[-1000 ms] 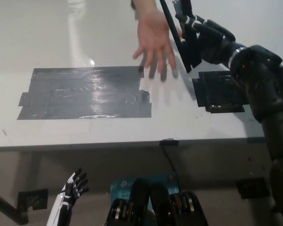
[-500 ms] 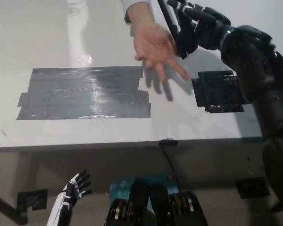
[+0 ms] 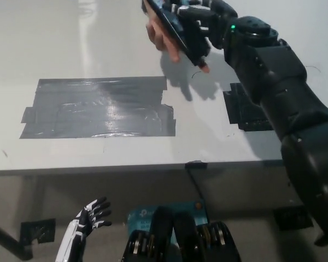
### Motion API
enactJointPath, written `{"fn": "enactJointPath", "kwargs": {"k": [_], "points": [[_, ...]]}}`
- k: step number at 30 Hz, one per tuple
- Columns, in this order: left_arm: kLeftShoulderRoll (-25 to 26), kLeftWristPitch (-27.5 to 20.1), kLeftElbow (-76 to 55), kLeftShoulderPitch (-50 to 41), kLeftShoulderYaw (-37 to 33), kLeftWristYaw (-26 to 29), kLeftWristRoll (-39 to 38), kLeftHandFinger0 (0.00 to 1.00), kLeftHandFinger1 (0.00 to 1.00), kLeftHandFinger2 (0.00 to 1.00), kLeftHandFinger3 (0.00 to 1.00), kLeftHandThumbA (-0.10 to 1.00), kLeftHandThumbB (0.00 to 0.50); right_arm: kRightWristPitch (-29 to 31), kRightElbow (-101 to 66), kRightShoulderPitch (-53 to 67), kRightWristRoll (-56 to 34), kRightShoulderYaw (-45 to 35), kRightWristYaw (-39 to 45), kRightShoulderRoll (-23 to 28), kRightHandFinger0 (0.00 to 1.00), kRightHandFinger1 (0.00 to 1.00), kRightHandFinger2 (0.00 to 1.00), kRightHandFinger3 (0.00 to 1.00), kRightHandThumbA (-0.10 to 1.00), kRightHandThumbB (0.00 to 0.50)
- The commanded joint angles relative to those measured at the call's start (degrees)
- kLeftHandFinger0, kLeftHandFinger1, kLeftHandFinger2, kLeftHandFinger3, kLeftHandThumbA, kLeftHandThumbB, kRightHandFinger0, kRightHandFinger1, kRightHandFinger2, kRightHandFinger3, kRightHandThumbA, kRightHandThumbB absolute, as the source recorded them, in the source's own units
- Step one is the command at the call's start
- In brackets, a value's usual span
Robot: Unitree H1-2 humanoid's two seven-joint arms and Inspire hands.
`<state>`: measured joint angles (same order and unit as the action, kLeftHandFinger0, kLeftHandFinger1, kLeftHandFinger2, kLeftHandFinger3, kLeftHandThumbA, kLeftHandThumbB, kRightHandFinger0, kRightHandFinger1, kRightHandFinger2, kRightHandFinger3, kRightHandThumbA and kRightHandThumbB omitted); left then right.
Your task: A stapler is kept on the black spot marked on the desk infront of the robot. The robot picks up the stapler using its right hand and passes it to a person
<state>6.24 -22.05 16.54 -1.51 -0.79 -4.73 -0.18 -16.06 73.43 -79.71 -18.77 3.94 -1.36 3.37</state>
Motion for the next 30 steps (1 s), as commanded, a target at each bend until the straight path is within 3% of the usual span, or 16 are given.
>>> {"fn": "enactJointPath", "kwargs": {"k": [1, 2, 3, 9, 12, 15, 17, 18, 19, 23, 26, 29, 30], "points": [[1.08, -1.44, -1.22, 1.16, -0.36, -0.85, 0.49, 0.68, 0.77, 0.79, 0.81, 1.0, 0.445, 3.99, 0.42, -4.46, 9.25, 7.18, 12.87, 1.76, 1.0, 1.0, 1.0, 1.0, 1.0, 0.389], [1.12, -1.46, -1.21, 1.21, -0.35, -0.9, 0.43, 0.68, 0.77, 0.79, 0.81, 1.0, 0.445, 4.08, 0.45, -4.39, 9.29, 7.4, 13.12, 1.83, 1.0, 1.0, 1.0, 1.0, 1.0, 0.391], [1.22, -1.43, -1.22, 1.29, -0.31, -0.96, 0.35, 0.65, 0.76, 0.78, 0.8, 1.0, 0.45, 5.93, 0.08, -3.88, 11.35, 9.7, 13.62, 2.29, 1.0, 1.0, 1.0, 1.0, 1.0, 0.352], [1.56, -0.72, -1.42, 1.71, -0.26, -1.21, -0.18, 0.6, 0.75, 0.78, 0.8, 1.0, 0.454, 9.05, -0.87, -4.2, 15.27, 14.23, 15.59, 5.18, 1.0, 1.0, 1.0, 1.0, 1.0, 0.355], [1.57, -0.62, -1.46, 1.7, -0.28, -1.02, -0.11, 0.58, 0.73, 0.76, 0.79, 1.0, 0.457, 10.8, -1.43, -4.71, 17.13, 15.24, 13.66, 6.01, 1.0, 1.0, 1.0, 1.0, 1.0, 0.382], [1.46, -0.35, -1.45, 1.5, -0.5, -0.82, 0.36, 0.56, 0.72, 0.75, 0.79, 1.0, 0.461, 11.2, -4.96, -4.62, 20.05, 16.47, 10.84, 7.46, 1.0, 1.0, 1.0, 1.0, 1.0, 0.376], [1.35, -0.54, -1.33, 1.52, -0.46, -0.67, 0.37, 0.55, 0.71, 0.75, 0.79, 1.0, 0.461, 13.6, -5.84, -4.51, 19.34, 14.92, 10.3, 8.15, 1.0, 1.0, 1.0, 1.0, 0.94, 0.384], [1.43, -0.69, -1.17, 1.62, -0.41, -0.73, 0.17, 0.55, 0.71, 0.74, 0.79, 1.0, 0.461, 14.59, -7.8, -4.29, 19.76, 14.31, 9.4, 8.82, 1.0, 1.0, 1.0, 1.0, 0.97, 0.446], [1.45, -0.65, -1.12, 1.73, -0.4, -0.71, 0.16, 0.54, 0.71, 0.74, 0.8, 1.0, 0.459, 14.53, -9.42, -4.25, 20.58, 14.45, 8.79, 9.44, 1.0, 1.0, 1.0, 1.0, 1.0, 0.478], [1.39, -0.1, -1.32, 2.28, -0.42, -0.47, 0.48, 0.57, 0.72, 0.76, 0.8, 1.0, 0.483, 10.78, -21.05, -3.46, 22.07, 11.77, 5.99, 12.91, 1.0, 1.0, 1.0, 1.0, 1.0, 0.488], [1.21, 0.39, -1.21, 2.66, -0.45, -0.57, 0.2, 0.6, 0.73, 0.77, 0.81, 1.0, 0.483, 6.18, -33.37, -0.89, 21.46, 9.17, 8.44, 16.27, 1.0, 1.0, 1.0, 1.0, 1.0, 0.493], [1.22, -0.61, -0.88, 3.43, -0.43, -0.75, -0.1, 0.62, 0.75, 0.78, 0.83, 1.0, 0.446, 0.04, -55.3, 6.0, 20.69, 6.85, 12.16, 21.2, 1.0, 1.0, 1.0, 1.0, 1.0, 0.5], [1.22, -0.61, -0.88, 3.43, -0.43, -0.75, -0.1, 0.62, 0.75, 0.78, 0.83, 1.0, 0.446, 0.04, -55.3, 6.0, 20.69, 6.85, 12.16, 21.2, 1.0, 1.0, 1.0, 1.0, 1.0, 0.5]]}}
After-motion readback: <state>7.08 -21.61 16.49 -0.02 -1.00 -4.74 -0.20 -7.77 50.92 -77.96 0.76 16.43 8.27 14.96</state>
